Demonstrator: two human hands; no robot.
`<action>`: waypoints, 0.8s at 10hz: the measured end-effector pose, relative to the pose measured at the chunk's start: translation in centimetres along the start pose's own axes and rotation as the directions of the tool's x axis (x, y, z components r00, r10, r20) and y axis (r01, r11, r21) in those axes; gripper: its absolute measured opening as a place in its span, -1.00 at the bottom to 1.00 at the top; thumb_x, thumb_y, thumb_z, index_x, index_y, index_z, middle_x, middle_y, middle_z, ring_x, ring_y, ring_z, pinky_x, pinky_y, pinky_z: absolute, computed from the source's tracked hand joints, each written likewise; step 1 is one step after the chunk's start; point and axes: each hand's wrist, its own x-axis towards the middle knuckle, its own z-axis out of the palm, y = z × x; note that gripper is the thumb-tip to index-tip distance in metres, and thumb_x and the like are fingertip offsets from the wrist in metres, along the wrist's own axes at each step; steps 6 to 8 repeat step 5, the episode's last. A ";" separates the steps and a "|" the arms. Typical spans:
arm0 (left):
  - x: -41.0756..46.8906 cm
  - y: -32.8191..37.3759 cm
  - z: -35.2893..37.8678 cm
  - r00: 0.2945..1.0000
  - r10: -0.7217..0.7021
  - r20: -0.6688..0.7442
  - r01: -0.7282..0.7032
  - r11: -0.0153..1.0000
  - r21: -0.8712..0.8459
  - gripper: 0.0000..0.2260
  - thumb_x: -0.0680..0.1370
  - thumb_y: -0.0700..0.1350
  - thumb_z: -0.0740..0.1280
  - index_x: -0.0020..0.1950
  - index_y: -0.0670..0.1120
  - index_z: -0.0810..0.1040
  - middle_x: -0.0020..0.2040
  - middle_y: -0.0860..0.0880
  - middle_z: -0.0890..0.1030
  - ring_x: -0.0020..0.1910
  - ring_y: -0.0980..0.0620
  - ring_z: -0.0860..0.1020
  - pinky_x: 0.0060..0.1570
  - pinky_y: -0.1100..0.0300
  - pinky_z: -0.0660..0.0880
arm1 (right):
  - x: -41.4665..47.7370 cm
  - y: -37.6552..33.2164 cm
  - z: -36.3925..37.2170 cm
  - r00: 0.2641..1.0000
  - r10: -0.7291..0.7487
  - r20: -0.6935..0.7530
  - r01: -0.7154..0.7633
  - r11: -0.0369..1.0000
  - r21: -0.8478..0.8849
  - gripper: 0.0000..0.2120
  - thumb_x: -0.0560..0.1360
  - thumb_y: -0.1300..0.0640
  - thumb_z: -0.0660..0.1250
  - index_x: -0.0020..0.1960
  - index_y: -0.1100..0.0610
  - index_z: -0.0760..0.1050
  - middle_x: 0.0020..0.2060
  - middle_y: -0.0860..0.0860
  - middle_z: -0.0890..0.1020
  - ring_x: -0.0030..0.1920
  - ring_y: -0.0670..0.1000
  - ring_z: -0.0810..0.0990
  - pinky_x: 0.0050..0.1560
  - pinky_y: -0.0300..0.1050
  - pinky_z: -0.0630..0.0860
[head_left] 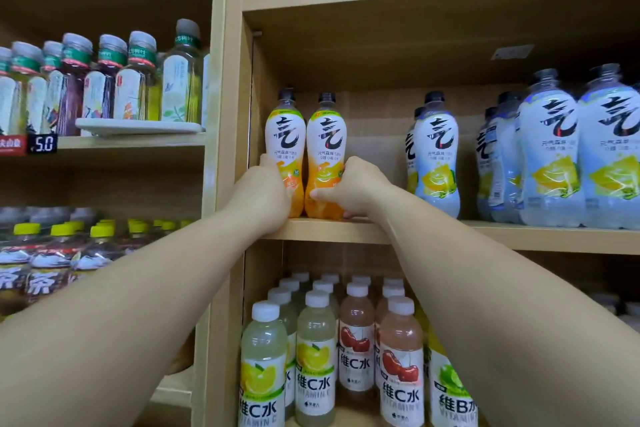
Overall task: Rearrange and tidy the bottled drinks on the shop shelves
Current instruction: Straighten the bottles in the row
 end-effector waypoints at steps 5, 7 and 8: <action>-0.8 -0.5 -0.1 0.990 0.054 -0.134 -0.036 0.990 0.137 -0.69 0.59 -0.08 0.39 0.30 -0.15 0.52 0.15 -0.19 0.58 0.14 -0.24 0.57 0.03 -0.07 0.55 | -3.1 0.0 -1.5 0.987 -0.130 0.093 0.148 0.965 -0.217 -0.71 0.55 -0.03 0.40 0.12 0.18 0.58 0.15 0.11 0.65 0.09 0.12 0.62 0.04 -0.05 0.53; -0.8 -0.5 -0.1 0.990 0.054 -0.134 -0.036 0.990 0.137 -0.69 0.59 -0.08 0.39 0.30 -0.15 0.52 0.15 -0.19 0.58 0.14 -0.24 0.57 0.03 -0.07 0.55 | -3.1 0.0 -1.5 0.987 -0.130 0.093 0.148 0.965 -0.217 -0.71 0.55 -0.03 0.40 0.12 0.18 0.58 0.15 0.11 0.65 0.09 0.12 0.62 0.04 -0.05 0.53; -0.8 -0.5 -0.1 0.990 0.054 -0.134 -0.036 0.990 0.137 -0.69 0.59 -0.08 0.39 0.30 -0.15 0.52 0.15 -0.19 0.58 0.14 -0.24 0.57 0.03 -0.07 0.55 | -3.1 0.0 -1.5 0.987 -0.130 0.093 0.148 0.965 -0.217 -0.71 0.55 -0.03 0.40 0.12 0.18 0.58 0.15 0.11 0.65 0.09 0.12 0.62 0.04 -0.05 0.53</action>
